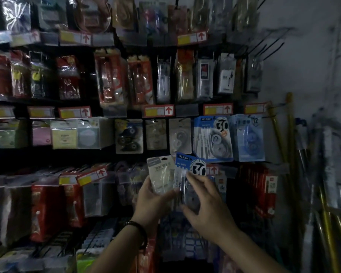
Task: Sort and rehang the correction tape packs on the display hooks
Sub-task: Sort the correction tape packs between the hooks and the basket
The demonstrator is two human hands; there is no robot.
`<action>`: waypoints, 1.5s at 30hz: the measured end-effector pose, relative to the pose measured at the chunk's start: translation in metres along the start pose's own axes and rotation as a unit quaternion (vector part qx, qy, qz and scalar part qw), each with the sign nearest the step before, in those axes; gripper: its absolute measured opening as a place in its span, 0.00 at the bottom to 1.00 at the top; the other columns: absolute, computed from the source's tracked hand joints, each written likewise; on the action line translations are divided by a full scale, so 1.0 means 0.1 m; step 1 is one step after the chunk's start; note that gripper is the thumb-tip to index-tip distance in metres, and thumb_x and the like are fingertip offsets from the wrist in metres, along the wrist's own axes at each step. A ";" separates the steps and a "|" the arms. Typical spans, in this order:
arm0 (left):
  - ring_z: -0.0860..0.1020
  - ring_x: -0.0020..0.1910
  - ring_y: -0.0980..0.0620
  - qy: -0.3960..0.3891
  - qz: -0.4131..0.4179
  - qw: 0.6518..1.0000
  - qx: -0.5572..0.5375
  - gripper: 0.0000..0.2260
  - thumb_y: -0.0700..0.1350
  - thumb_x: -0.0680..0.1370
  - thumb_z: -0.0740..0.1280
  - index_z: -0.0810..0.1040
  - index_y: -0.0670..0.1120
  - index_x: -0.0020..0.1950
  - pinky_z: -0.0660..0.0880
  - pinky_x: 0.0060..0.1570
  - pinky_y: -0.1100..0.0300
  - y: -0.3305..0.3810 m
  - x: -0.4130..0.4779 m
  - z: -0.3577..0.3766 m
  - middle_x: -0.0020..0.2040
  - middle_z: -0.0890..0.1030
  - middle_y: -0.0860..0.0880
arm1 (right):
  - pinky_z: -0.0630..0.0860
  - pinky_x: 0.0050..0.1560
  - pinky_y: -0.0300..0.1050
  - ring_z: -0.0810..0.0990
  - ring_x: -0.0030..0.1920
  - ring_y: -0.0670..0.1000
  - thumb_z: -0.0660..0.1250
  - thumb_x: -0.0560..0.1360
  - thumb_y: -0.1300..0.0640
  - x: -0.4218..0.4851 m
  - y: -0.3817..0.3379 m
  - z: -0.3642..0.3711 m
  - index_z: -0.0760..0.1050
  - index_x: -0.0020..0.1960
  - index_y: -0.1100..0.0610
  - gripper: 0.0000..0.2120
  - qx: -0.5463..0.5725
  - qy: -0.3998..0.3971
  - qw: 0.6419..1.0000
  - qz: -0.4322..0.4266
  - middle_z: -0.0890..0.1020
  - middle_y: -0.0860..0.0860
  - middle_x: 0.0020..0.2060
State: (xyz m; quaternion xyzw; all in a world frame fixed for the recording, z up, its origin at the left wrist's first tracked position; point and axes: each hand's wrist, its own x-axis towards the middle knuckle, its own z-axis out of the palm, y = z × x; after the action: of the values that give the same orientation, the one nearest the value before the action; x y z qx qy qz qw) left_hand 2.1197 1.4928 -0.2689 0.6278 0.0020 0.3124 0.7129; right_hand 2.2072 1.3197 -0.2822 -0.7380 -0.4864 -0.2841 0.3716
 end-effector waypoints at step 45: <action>0.89 0.53 0.44 0.031 0.041 0.998 0.047 0.15 0.38 0.77 0.75 0.82 0.47 0.63 0.87 0.47 0.45 0.49 0.48 0.04 0.54 0.89 0.46 | 0.72 0.72 0.57 0.58 0.75 0.55 0.70 0.81 0.50 1.41 0.90 -0.73 0.50 0.85 0.47 0.40 -0.266 0.002 0.962 0.061 0.56 0.46 0.80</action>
State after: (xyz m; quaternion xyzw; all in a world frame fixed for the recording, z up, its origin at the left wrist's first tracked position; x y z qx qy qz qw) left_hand 2.1384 1.5120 -0.2058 0.6501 0.0130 0.3606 0.6687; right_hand 2.3381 1.3086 -0.1561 -0.8383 -0.3462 -0.3812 0.1790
